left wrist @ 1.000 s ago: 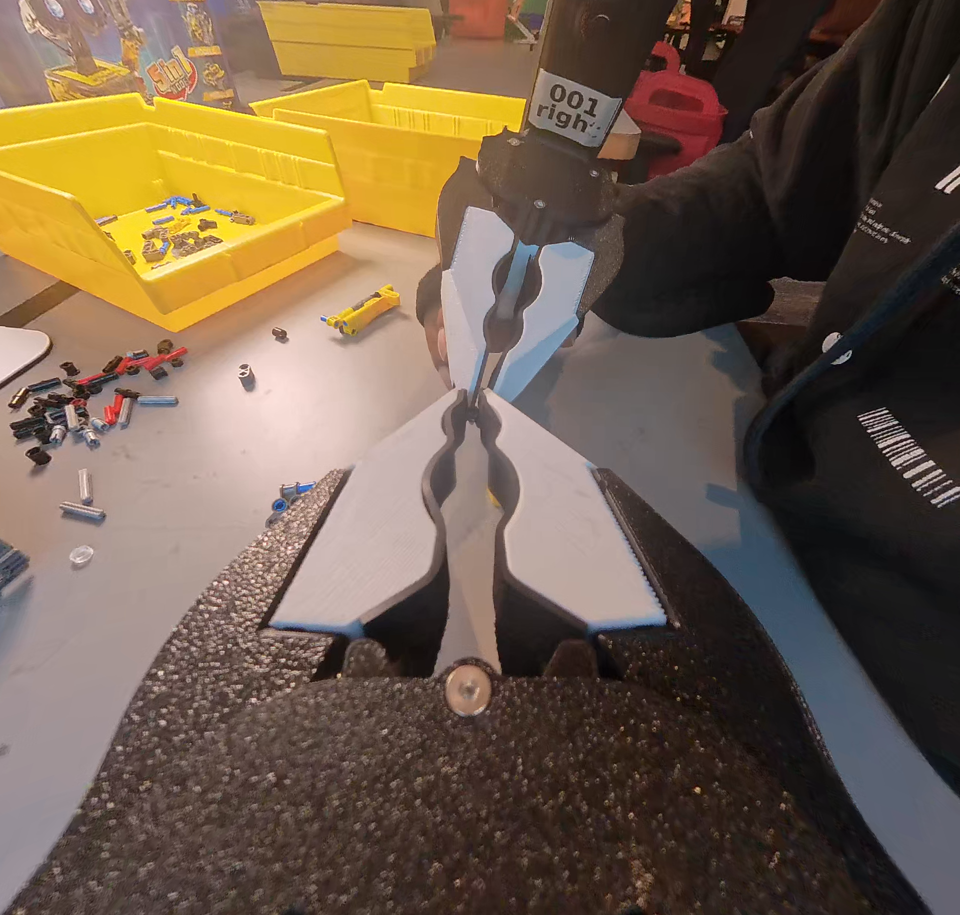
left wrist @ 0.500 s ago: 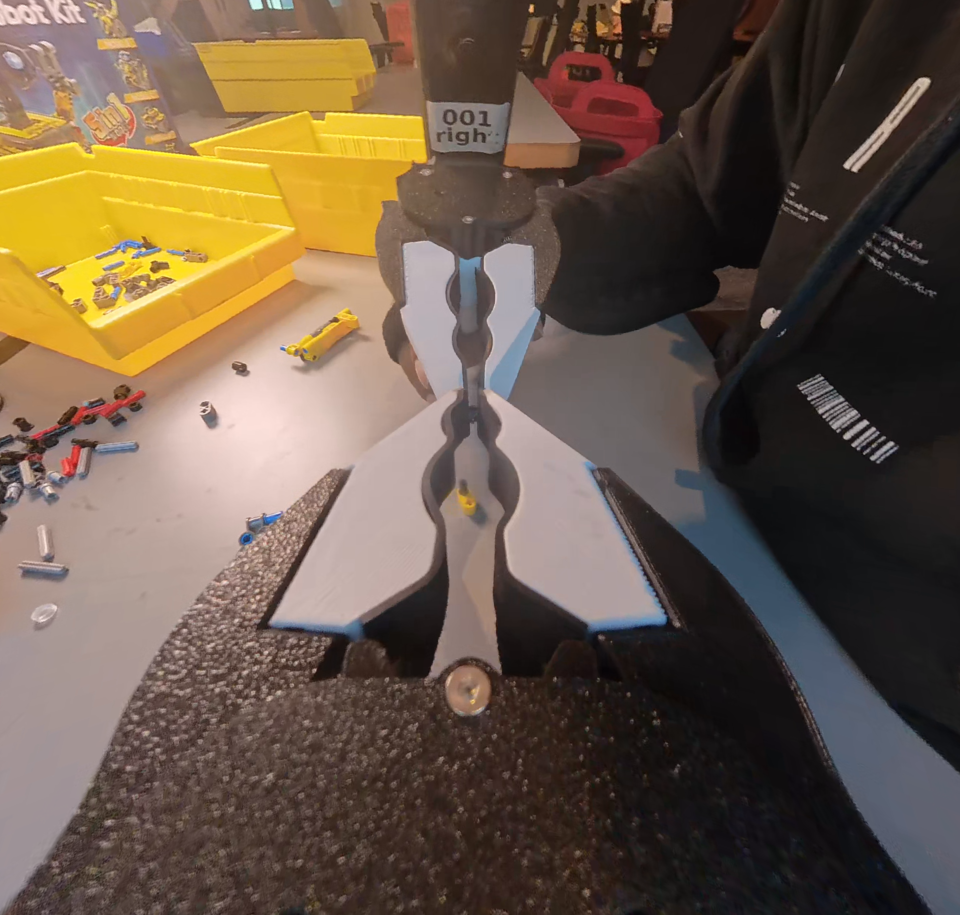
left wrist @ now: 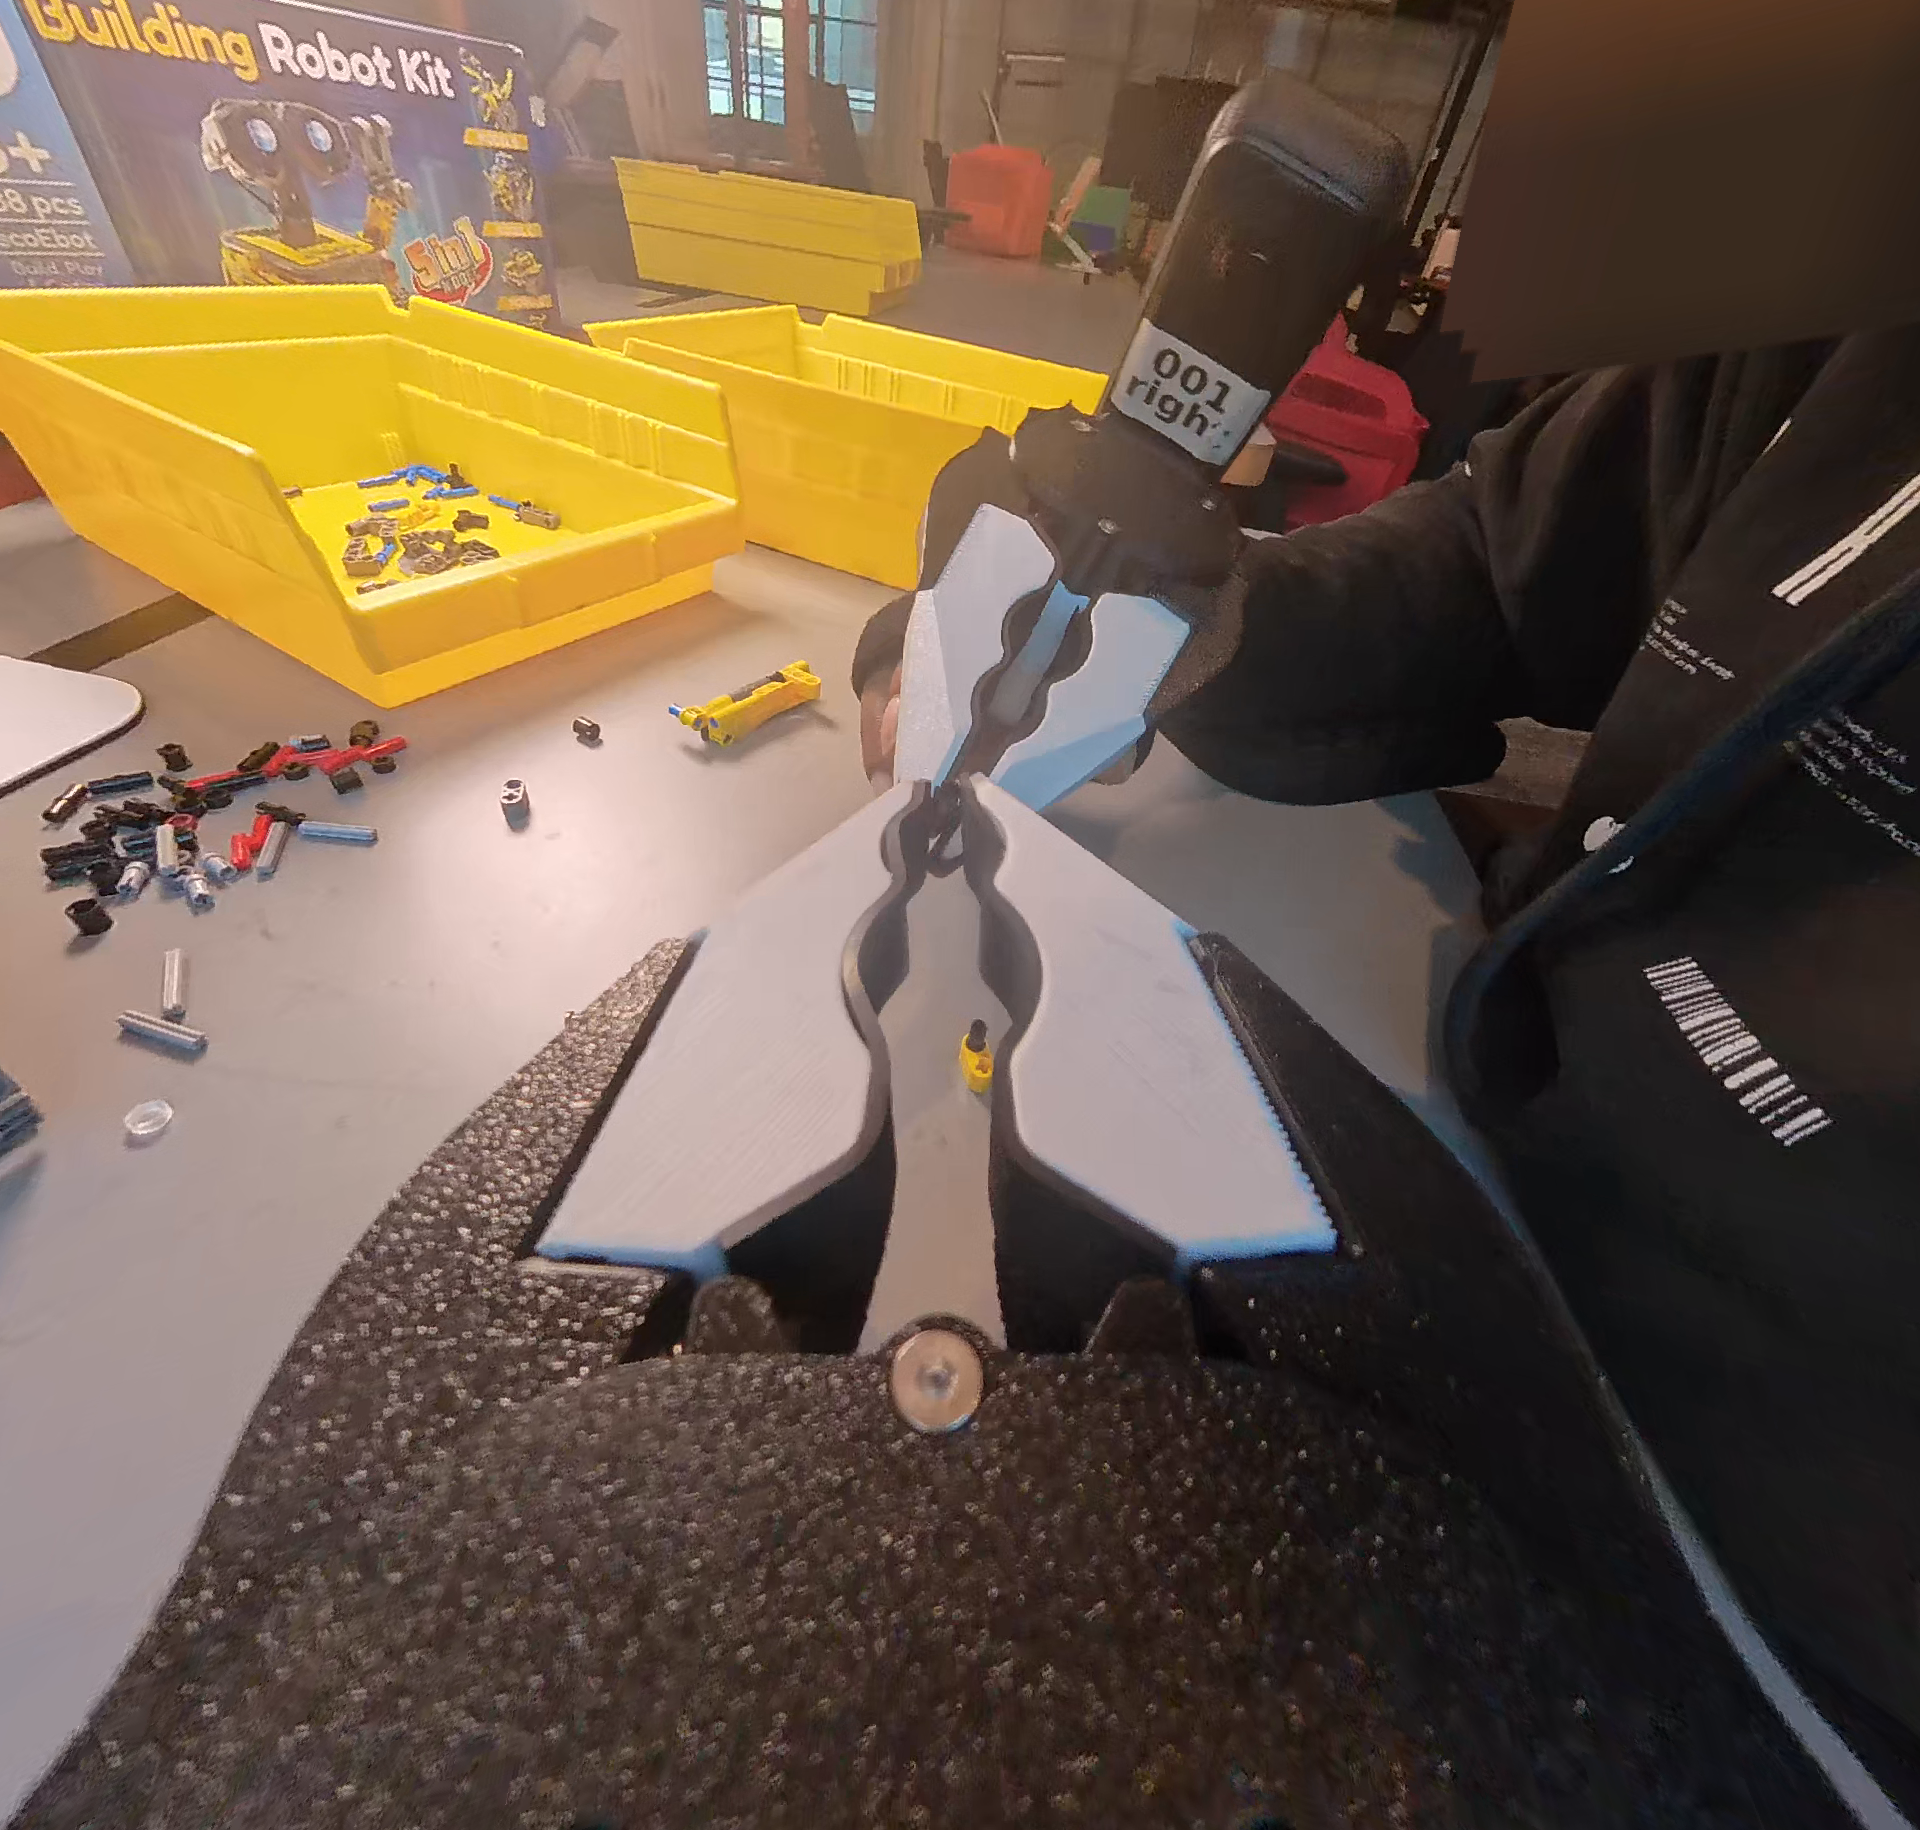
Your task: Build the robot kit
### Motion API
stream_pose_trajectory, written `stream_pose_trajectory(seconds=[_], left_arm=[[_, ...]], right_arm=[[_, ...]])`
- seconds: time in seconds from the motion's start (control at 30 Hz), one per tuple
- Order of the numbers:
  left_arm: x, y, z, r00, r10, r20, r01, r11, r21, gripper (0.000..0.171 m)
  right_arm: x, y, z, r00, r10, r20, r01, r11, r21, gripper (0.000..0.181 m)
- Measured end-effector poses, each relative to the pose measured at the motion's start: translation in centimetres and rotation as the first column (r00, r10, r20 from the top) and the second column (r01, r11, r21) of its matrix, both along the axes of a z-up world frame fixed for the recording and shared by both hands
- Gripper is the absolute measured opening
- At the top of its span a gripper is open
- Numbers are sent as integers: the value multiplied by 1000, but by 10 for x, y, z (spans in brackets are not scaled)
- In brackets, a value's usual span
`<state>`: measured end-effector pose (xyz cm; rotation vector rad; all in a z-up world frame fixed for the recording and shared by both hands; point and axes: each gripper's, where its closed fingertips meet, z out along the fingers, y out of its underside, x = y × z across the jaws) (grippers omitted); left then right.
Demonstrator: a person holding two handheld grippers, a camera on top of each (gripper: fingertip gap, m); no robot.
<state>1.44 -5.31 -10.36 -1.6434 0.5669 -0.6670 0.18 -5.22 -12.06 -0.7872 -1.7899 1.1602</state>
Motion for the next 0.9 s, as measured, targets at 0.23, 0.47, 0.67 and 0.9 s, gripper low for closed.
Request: stream_pose_trajectory(seconds=[0.23,0.47,0.67,0.9], left_arm=[[6,-6,-10,995,-65,-76,63,998,-25,4],[26,-23,-29,955,-226,-190,220,974,-51,3],[40,-35,-33,921,-315,-231,313,949,-44,3],[29,-24,-28,954,-213,-210,216,976,-9,4]], right_arm=[[7,-9,-11,995,77,69,-79,997,24,4],[26,-24,-30,940,247,236,-231,968,-95,11],[40,-40,-35,887,360,290,-325,932,-161,4],[26,-27,-29,935,258,242,-232,964,-131,4]])
